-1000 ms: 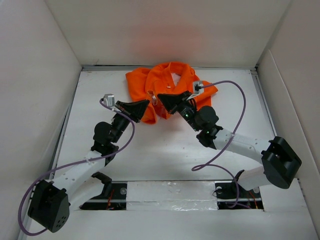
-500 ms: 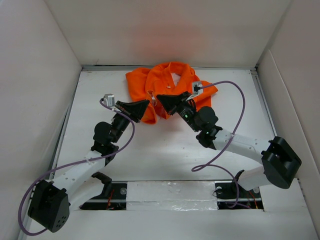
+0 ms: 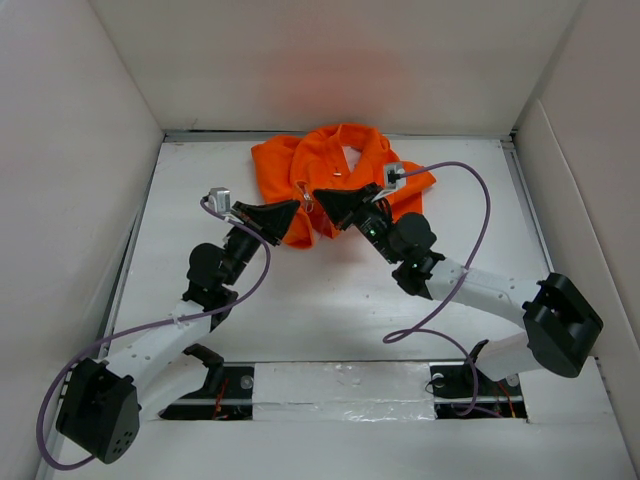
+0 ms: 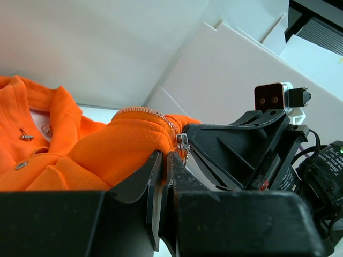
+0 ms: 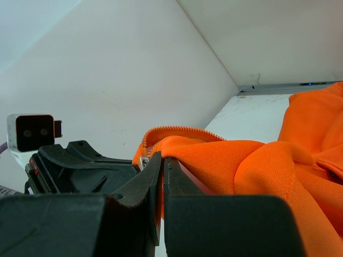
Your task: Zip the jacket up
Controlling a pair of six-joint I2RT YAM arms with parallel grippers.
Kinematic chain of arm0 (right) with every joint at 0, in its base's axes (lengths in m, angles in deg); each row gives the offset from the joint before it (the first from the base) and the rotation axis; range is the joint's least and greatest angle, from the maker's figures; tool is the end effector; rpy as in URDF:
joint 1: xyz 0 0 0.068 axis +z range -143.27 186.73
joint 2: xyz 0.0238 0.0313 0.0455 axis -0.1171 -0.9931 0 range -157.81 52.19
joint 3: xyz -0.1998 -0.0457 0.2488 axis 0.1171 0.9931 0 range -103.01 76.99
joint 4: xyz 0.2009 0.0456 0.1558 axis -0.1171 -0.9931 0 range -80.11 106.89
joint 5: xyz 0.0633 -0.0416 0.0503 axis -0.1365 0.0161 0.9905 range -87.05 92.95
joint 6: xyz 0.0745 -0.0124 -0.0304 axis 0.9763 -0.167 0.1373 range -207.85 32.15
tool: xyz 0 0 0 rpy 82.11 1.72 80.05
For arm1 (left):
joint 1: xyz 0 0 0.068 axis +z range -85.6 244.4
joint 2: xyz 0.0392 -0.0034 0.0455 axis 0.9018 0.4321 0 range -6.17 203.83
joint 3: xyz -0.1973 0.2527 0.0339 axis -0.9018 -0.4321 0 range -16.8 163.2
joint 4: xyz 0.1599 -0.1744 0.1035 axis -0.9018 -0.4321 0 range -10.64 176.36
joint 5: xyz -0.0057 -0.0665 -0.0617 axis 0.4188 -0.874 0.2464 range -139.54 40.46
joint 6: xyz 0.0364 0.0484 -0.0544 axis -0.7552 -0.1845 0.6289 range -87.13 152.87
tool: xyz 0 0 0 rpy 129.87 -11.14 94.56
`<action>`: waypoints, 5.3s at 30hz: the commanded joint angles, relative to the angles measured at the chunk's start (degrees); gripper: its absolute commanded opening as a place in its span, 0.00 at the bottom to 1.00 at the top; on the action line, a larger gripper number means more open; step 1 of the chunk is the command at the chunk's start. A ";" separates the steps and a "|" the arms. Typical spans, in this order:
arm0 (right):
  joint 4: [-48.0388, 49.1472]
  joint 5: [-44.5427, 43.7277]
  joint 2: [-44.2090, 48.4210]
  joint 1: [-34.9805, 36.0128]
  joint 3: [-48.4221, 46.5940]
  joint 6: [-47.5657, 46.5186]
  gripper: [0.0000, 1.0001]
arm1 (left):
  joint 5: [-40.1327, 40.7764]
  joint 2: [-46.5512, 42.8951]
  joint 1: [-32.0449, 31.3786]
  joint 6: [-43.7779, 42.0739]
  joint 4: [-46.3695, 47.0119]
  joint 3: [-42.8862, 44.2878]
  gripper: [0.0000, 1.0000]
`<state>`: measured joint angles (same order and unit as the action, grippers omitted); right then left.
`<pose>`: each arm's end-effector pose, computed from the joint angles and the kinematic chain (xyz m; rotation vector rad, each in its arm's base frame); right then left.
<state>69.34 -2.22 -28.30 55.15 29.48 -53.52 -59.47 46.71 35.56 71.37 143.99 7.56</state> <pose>0.2299 0.2497 0.3910 -0.0782 1.3218 1.1902 0.1661 -0.1052 0.3719 0.0712 1.1387 -1.1463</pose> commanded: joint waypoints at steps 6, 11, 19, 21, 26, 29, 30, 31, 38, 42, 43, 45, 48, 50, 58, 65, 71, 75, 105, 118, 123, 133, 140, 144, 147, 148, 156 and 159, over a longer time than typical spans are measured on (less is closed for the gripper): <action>3.72 -0.45 0.77 1.23 -2.15 -1.37 0.00 | -2.72 -0.32 -0.08 0.26 6.27 0.95 0.00; 3.19 -0.11 0.51 1.23 -2.94 -1.63 0.00 | -3.16 -1.03 -0.08 -0.44 6.10 0.78 0.00; 2.31 0.86 0.24 1.23 -4.35 -1.98 0.00 | -3.43 -1.99 -0.08 -1.67 4.16 0.69 0.00; 1.96 0.25 0.68 1.23 -4.09 -2.42 0.00 | -2.81 -3.04 -0.08 -1.59 3.81 0.25 0.00; 2.75 0.51 0.51 1.23 -2.86 -2.07 0.00 | -0.62 -4.72 -0.08 -1.06 3.02 0.16 0.00; 3.10 -0.28 1.21 1.76 -1.98 -2.51 0.00 | -0.26 -4.81 -0.08 -0.88 2.84 0.42 0.00; 2.93 -0.63 1.47 1.76 -1.80 -2.77 0.00 | -0.26 -4.81 -0.08 -0.80 2.84 0.51 0.00; 2.23 -0.89 2.00 1.76 -1.80 -3.12 0.00 | -0.44 -4.81 -0.08 -0.71 2.93 0.51 0.00; 2.40 -1.25 2.53 1.76 -1.36 -3.56 0.00 | -0.96 -4.19 -0.08 -0.53 3.02 0.69 0.00; 3.01 -1.60 2.88 1.76 -1.01 -3.92 0.00 | -0.88 -4.01 -0.08 -0.18 3.02 0.34 0.00; 3.27 -1.77 2.97 1.76 -0.92 -4.00 0.00 | -0.35 -4.10 -0.08 -0.27 2.84 0.16 0.00; 3.89 -2.04 3.41 1.76 -0.49 -4.27 0.00 | 0.18 -4.45 -0.08 -0.27 2.58 0.16 0.00; 4.15 -2.13 3.67 1.76 -0.31 -4.53 0.00 | 0.88 -4.45 -0.08 -0.09 2.32 0.16 0.00; 4.24 -2.13 3.67 1.76 -0.22 -4.62 0.00 | 1.23 -4.46 -0.08 -0.09 2.05 0.25 0.00; 4.07 -1.42 2.88 1.76 -0.66 -4.44 0.00 | -0.08 -3.40 -0.08 0.08 2.40 0.78 0.00; 4.07 -1.33 2.62 1.76 -1.18 -4.62 0.00 | -0.96 -2.87 -0.08 -0.09 2.40 0.95 0.00; 3.63 -1.07 2.18 1.76 -1.62 -4.71 0.00 | -1.49 -2.70 -0.08 -0.09 2.67 0.95 0.00; 3.80 -0.89 2.18 2.29 -1.36 -4.53 0.00 | -1.23 -3.05 -0.08 -0.27 2.93 0.69 0.00; 2.93 -1.86 2.97 2.29 -1.27 -5.23 0.00 | -1.75 -3.31 -0.08 -0.36 3.28 0.34 0.00; 2.13 -2.30 2.88 2.82 -2.24 -6.20 0.00 | -2.99 -2.96 -0.08 -0.27 3.37 0.16 0.00; 1.61 -2.30 2.71 2.82 -2.76 -6.46 0.00 | -3.07 -3.05 -0.08 -0.44 3.02 0.25 0.00; -1.55 -2.57 2.97 2.82 -4.52 -8.57 0.00 | -5.44 -3.31 -0.08 -1.67 -0.58 2.01 0.00; -7.53 -1.69 2.97 3.34 -7.34 -10.42 0.00 | -6.68 -5.16 -0.08 -2.11 -6.73 3.76 0.00; -10.17 -1.34 3.67 4.39 -7.69 -11.38 0.00 | -5.89 -6.47 -0.08 -1.85 -11.12 4.82 0.00; -11.22 -1.07 4.29 5.01 -7.60 -11.56 0.00 | -5.80 -6.83 -0.08 -1.24 -13.24 5.17 0.00; -11.40 -1.07 4.46 5.01 -7.34 -11.56 0.00 | -5.89 -6.83 -0.08 -0.89 -14.20 5.35 0.00; -11.14 -5.81 6.92 8.96 -4.70 -13.66 0.00 | -3.34 -8.41 -0.08 0.61 -17.99 5.35 0.00; -11.93 -8.80 7.45 10.10 -4.88 -15.25 0.00 | -3.42 -8.59 -0.08 0.96 -18.51 5.17 0.00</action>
<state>53.23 -9.89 -23.20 62.78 25.44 -66.46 -61.66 39.24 35.63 71.46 123.90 10.03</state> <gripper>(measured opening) 0.026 0.025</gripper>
